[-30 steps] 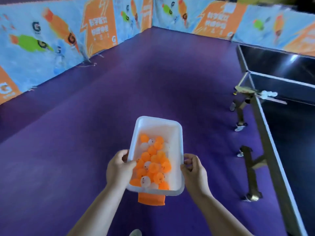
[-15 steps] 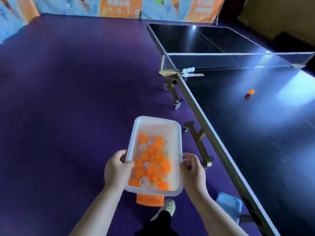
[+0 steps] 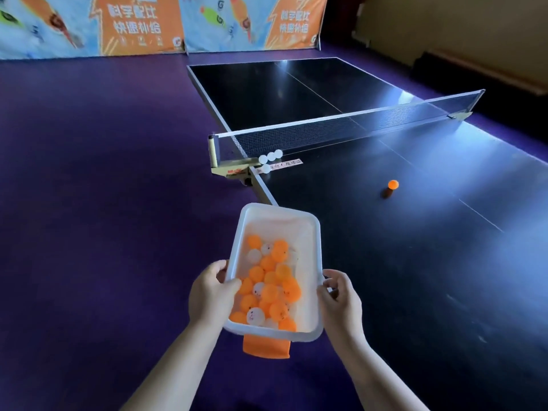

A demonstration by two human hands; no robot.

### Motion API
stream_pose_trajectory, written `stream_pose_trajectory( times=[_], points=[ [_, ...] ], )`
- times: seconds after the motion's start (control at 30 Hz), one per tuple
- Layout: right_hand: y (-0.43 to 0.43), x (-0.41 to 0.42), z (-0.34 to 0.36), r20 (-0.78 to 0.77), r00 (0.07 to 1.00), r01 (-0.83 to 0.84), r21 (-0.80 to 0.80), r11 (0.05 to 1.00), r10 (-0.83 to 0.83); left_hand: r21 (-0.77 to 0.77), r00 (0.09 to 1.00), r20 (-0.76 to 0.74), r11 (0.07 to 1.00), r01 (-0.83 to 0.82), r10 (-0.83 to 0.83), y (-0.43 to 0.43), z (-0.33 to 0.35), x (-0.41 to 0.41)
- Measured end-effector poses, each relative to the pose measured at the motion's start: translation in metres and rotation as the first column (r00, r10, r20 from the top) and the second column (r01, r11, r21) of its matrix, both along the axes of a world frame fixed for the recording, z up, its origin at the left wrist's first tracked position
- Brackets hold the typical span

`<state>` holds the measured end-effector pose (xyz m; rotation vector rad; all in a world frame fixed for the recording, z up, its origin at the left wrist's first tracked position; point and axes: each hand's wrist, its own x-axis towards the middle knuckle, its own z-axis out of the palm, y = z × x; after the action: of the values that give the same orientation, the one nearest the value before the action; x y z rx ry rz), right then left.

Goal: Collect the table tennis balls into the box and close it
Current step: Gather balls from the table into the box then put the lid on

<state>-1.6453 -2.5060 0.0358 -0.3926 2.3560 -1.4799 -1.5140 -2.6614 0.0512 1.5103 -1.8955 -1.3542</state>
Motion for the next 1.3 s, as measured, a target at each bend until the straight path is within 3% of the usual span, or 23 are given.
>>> stream_pose_trajectory(
  times=[0.27, 0.6, 0.73, 0.93, 1.3],
  points=[
    [-0.042, -0.069, -0.008, 0.025, 0.985, 0.171, -0.01, 0.985, -0.17, -0.02, 0.977, 0.008, 0.977, 0.213, -0.213, -0.069, -0.008, -0.106],
    [-0.152, -0.15, 0.004, 0.024, 0.922, 0.387, -0.034, 0.921, -0.387, -0.039, 0.861, -0.003, 0.86, 0.509, -0.509, -0.207, 0.002, -0.234],
    [-0.19, -0.17, 0.0, 0.047, 0.888, 0.459, -0.058, 0.887, -0.457, -0.034, 0.825, 0.019, 0.824, 0.565, -0.565, -0.247, -0.001, -0.274],
    [-0.2, -0.196, -0.016, 0.059, 0.856, 0.512, 0.027, 0.858, -0.513, 0.029, 0.762, 0.015, 0.762, 0.646, -0.647, -0.267, -0.02, -0.313],
    [-0.199, -0.342, -0.038, 0.048, 0.841, 0.536, 0.06, 0.842, -0.539, 0.062, 0.74, 0.04, 0.741, 0.669, -0.672, -0.275, -0.04, -0.413]
  ],
)
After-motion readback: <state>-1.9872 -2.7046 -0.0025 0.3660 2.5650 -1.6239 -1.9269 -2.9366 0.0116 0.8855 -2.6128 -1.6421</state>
